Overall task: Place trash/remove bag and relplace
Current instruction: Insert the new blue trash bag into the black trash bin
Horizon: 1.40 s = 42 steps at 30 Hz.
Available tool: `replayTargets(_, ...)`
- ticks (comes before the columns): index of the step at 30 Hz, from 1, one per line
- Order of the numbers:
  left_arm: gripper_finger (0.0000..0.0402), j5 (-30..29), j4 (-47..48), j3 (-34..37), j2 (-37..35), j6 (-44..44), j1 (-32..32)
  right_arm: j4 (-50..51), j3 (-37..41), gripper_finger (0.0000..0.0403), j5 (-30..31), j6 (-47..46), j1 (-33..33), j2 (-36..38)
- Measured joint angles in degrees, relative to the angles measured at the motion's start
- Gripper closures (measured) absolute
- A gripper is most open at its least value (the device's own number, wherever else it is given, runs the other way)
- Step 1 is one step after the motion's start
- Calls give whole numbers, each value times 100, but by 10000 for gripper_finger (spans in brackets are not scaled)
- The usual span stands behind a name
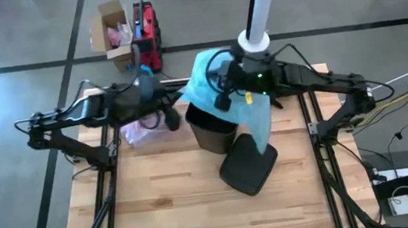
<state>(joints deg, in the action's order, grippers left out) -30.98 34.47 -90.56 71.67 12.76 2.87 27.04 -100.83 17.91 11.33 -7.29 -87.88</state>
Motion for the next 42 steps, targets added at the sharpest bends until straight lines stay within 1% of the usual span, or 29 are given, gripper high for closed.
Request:
replayTargets(3,402,-4,-73,528,-393,377,46,194,-16,401,-419,-596,-16,-37)
replayTargets(6,401,-3,-499,1132,-590,685,71,472,-18,401,-620,-1122,-25,-103)
replayTargets(8,402,50,-1162,1519,-621,738,79,769,-14,401,-806,-1435,-49,-118)
replayTargets(12,401,339,-2731,2057,-498,563,83,1124,-24,401,-1465,-2118,-139,-138)
replayTargets(15,401,344,-3209,2125,-205,353,77,1287,-24,400,-1690,-2512,-141,-245)
replayTargets(18,401,296,-3231,1903,136,126,44,1458,-16,397,-1839,-2765,-138,-312)
replayTargets(21,401,275,-3060,1559,484,-208,39,1561,-16,385,-2355,-2840,-171,-352)
replayTargets(24,401,121,-2646,1226,816,-511,33,1717,-9,360,-2793,-2983,-162,-382)
replayTargets(27,401,-104,-2191,917,1065,-640,-5,1759,-9,324,-3021,-2983,-153,-360)
replayTargets(30,401,-146,-1955,712,1282,-633,-71,1912,-11,279,-3142,-2980,-164,-276)
replayTargets(34,401,-146,-1842,679,1428,-632,-90,2277,-11,217,-3120,-2925,-160,-145)
replayTargets(37,401,-141,-1771,752,1415,-621,-117,2551,-11,176,-2931,-2809,-162,18)
replayTargets(42,401,-148,-1517,851,1489,-452,-273,2731,-11,125,-2734,-2709,-162,319)
